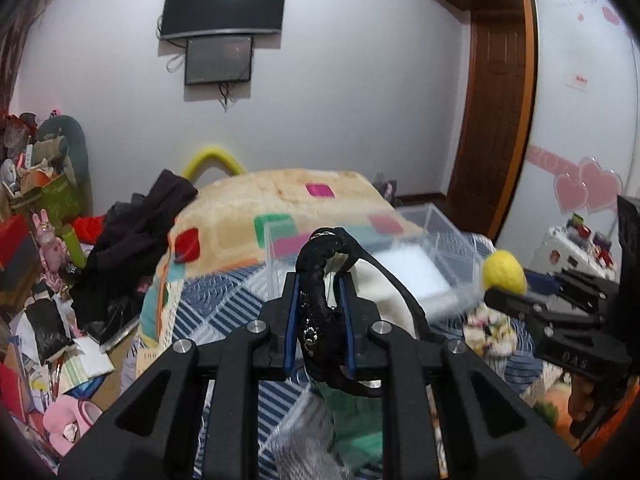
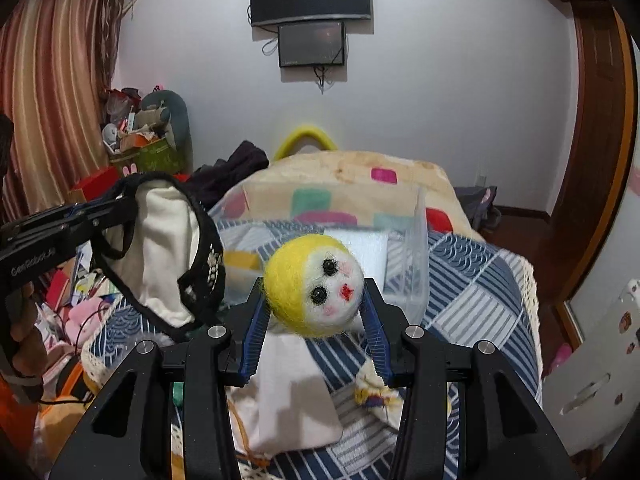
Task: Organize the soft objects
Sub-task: 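Carry the strapped cloth into the box with the left tool while the right tool drops the doll in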
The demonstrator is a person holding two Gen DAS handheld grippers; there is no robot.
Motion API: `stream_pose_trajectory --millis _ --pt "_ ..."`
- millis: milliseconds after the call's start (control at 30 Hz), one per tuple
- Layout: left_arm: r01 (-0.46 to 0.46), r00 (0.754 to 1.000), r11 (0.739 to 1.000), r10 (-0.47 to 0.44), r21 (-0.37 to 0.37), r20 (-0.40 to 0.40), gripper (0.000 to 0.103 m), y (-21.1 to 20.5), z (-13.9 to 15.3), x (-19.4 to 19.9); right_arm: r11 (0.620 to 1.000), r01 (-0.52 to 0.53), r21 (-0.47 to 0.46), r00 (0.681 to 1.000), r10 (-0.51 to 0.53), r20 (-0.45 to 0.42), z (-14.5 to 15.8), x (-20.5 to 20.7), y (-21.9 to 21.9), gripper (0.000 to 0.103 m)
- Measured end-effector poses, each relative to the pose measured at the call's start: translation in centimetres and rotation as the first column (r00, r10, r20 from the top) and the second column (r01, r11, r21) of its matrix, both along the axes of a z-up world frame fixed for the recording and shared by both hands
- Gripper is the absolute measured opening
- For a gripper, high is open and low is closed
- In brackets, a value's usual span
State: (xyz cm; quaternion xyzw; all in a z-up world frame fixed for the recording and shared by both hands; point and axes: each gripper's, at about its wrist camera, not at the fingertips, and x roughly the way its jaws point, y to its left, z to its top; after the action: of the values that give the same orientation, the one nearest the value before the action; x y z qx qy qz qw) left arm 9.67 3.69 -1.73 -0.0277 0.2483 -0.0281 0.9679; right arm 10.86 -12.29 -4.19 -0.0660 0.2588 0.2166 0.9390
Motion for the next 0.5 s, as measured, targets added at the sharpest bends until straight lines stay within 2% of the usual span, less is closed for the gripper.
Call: stream_pose_trajectory --millis 300,500 --pt "-0.067 0.997 0.998 0.068 -0.02 0.024 0.018 0.6 0.9 3.8 1.0 0.006 0.003 1.0 -0.006 0.019 0.7 2.5 1.0 0.041" --pt "-0.084 0.996 0.995 0.082 -0.047 -0.035 0.018 0.7 -0.8 7.6 1.0 0.018 -0.017 1.0 -0.018 -0.021 -0.6 4.7 2.4 0.041"
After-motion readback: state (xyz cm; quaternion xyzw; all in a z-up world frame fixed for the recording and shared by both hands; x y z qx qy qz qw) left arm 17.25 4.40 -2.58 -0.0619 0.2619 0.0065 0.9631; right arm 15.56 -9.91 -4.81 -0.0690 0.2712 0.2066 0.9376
